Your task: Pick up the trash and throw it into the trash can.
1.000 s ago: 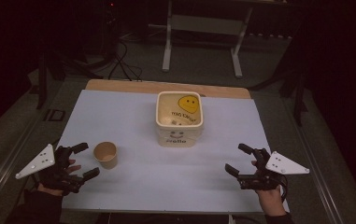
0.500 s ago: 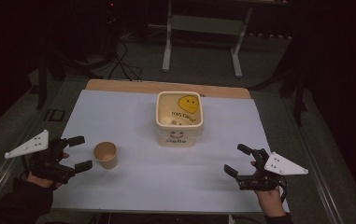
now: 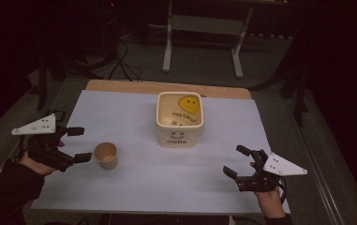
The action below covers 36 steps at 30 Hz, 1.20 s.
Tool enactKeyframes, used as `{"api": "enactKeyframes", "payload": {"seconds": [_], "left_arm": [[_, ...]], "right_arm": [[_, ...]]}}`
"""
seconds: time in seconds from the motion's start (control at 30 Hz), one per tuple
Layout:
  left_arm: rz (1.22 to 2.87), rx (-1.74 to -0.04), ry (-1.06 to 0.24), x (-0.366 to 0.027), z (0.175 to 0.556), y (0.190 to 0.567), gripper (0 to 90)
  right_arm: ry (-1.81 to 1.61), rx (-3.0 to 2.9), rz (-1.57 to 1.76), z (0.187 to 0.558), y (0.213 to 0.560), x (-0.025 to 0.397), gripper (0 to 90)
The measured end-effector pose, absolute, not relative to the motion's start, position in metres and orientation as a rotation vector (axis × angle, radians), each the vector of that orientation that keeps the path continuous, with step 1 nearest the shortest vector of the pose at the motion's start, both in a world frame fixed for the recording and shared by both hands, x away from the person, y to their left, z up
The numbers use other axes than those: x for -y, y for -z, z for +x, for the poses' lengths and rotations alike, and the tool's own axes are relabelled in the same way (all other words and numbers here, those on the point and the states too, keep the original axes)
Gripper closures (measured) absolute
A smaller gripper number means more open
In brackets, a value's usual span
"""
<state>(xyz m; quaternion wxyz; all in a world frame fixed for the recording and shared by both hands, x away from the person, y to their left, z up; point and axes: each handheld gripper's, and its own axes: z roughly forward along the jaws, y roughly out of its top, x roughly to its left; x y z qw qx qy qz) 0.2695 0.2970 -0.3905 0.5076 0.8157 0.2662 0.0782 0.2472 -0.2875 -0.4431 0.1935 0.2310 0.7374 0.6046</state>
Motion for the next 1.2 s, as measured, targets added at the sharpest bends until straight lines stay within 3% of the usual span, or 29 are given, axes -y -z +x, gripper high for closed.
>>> {"api": "enactKeyframes", "payload": {"seconds": [0.4,1.2], "left_arm": [[2.160,-0.580,-0.206,-0.279,0.284,0.375,1.0],[2.545,-0.548,-0.139,-0.241,0.310,0.404,0.9]], "right_arm": [[-1.698,-2.073,0.643,0.247,0.443,0.287,13.6],[-1.695,-2.101,0.639,0.248,0.444,0.286,13.3]]}}
